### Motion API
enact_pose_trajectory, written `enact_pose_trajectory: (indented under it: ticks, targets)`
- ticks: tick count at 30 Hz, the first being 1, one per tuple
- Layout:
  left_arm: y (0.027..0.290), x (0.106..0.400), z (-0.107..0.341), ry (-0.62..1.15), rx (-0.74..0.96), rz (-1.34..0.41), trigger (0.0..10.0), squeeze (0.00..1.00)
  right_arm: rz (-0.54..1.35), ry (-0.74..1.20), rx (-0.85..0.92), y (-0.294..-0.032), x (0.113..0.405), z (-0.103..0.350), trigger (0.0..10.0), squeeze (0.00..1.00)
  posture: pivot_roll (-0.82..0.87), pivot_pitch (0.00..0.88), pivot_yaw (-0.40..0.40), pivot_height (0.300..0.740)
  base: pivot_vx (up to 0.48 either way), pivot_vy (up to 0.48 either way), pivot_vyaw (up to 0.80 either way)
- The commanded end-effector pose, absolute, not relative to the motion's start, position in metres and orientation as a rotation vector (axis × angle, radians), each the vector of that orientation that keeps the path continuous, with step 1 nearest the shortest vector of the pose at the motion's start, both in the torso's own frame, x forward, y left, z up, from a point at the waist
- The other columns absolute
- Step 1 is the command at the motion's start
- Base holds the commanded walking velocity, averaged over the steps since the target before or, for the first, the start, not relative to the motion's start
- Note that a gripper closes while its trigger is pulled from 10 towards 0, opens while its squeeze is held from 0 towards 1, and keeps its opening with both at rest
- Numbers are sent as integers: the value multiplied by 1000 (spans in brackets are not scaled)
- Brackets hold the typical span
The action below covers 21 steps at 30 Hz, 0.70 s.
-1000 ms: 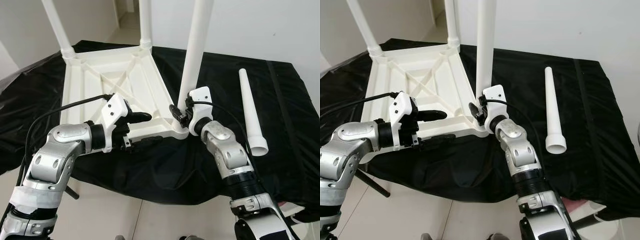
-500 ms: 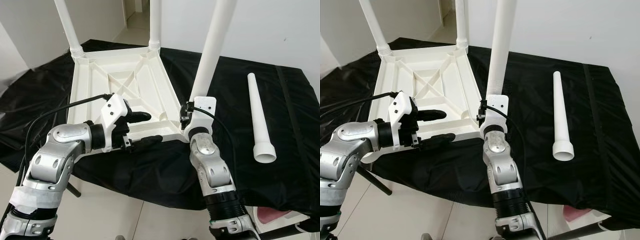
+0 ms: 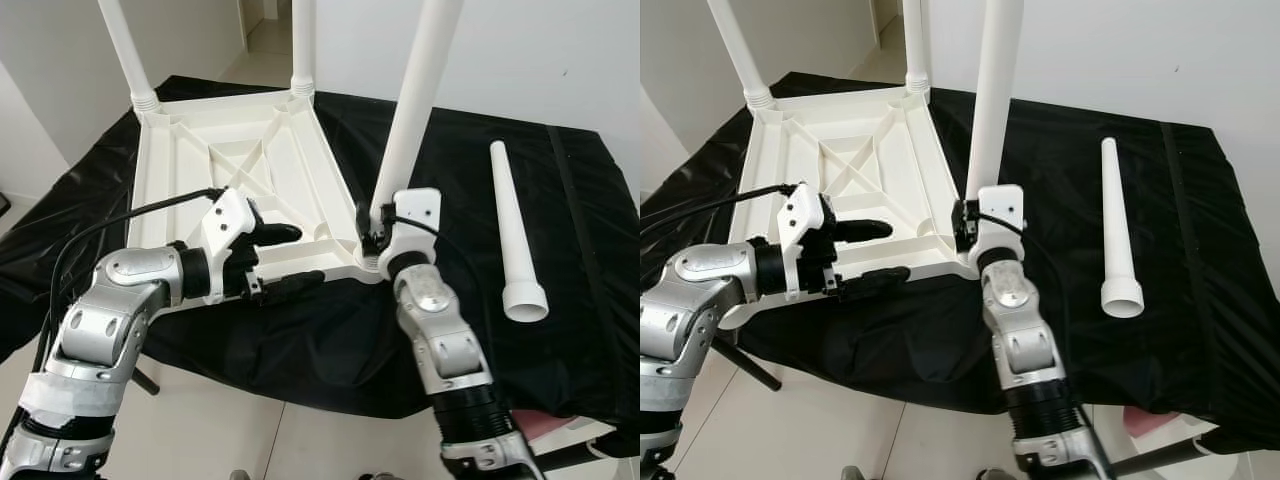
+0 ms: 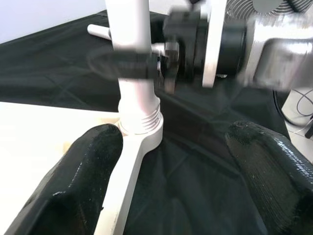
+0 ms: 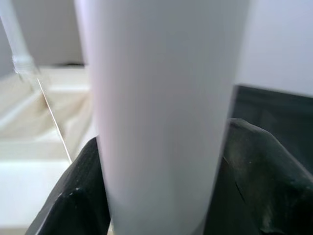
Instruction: Building children table
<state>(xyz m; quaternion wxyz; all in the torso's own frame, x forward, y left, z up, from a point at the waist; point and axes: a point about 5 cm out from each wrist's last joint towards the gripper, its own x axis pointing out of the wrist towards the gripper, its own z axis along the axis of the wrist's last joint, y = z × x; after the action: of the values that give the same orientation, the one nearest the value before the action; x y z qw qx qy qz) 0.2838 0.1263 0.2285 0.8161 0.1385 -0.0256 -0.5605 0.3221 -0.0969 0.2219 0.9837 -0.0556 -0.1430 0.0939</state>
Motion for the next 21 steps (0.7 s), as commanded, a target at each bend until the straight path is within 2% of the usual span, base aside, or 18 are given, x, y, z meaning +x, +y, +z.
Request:
enact_pose_trajectory:
  ticks: [1,4,8,13,21]
  targets:
    - [131,288,227,-50,286,-1089,10000,0,236,-285,-100,-94,321,224,10000,0,-80,98,57,740,0,0,0]
    - [131,288,227,-51,285,-1090,10000,0,326,-243,-145,-98,326,224,10000,0,-83,103,59,740,0,0,0]
    - [131,288,228,-51,285,-1091,10000,0,353,-232,-158,-101,327,224,10000,0,-84,104,60,740,0,0,0]
    - [130,289,230,-55,286,-1092,10000,0,630,-71,-165,-107,339,214,10000,0,-81,108,65,740,0,0,0]
    - [132,288,231,-54,290,-1087,10000,0,756,-37,-216,-99,345,211,10000,0,-65,115,68,740,0,0,0]
